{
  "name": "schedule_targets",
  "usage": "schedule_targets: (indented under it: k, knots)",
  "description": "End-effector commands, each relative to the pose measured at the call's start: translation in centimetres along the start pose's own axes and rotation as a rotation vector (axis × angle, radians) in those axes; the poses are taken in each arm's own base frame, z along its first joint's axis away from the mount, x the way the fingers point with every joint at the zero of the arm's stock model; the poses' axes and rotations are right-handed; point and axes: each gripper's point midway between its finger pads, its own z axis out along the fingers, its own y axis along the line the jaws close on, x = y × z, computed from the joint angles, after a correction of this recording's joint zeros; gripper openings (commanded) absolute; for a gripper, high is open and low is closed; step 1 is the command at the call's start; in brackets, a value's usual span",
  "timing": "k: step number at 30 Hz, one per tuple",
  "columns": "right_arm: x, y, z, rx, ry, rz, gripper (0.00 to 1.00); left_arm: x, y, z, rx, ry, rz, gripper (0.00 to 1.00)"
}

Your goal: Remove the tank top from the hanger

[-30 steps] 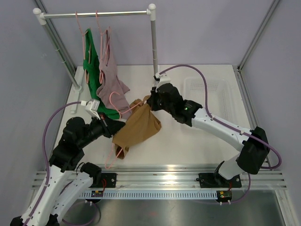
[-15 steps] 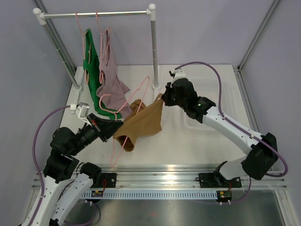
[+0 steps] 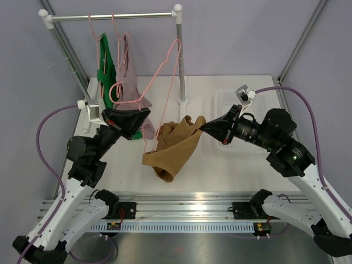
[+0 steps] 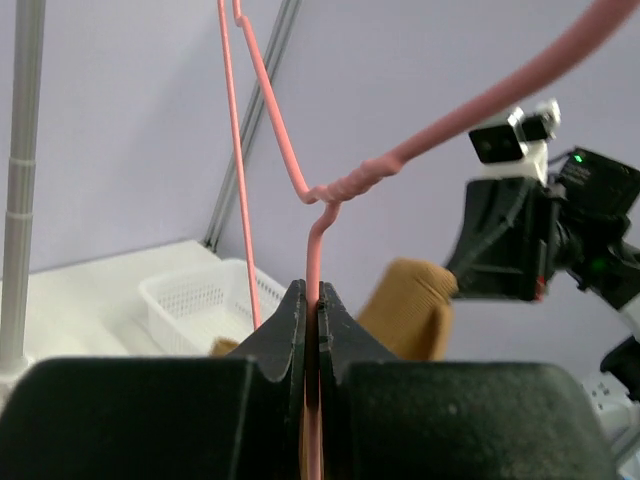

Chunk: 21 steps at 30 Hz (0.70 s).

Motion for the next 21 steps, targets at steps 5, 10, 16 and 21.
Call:
schedule_targets:
  k: [5, 10, 16, 21]
  knots:
    - [-0.6, 4.4, -2.5, -0.144, 0.074, 0.026, 0.00, -9.9, -0.4, 2.5, -0.136, -0.266, 0.093, 0.00]
    - [0.3, 5.0, -2.3, -0.190, 0.135, 0.057, 0.00, -9.8, 1.2, 3.0, -0.232, -0.223, 0.082, 0.00]
    - [5.9, -3.8, 1.2, 0.175, 0.227, 0.111, 0.00, -5.2, 5.5, 2.7, -0.475, 0.081, 0.048, 0.00]
    - [13.1, -8.3, 4.1, 0.394, 0.336, 0.119, 0.00, -3.7, 7.3, 1.5, -0.581, 0.176, 0.063, 0.00]
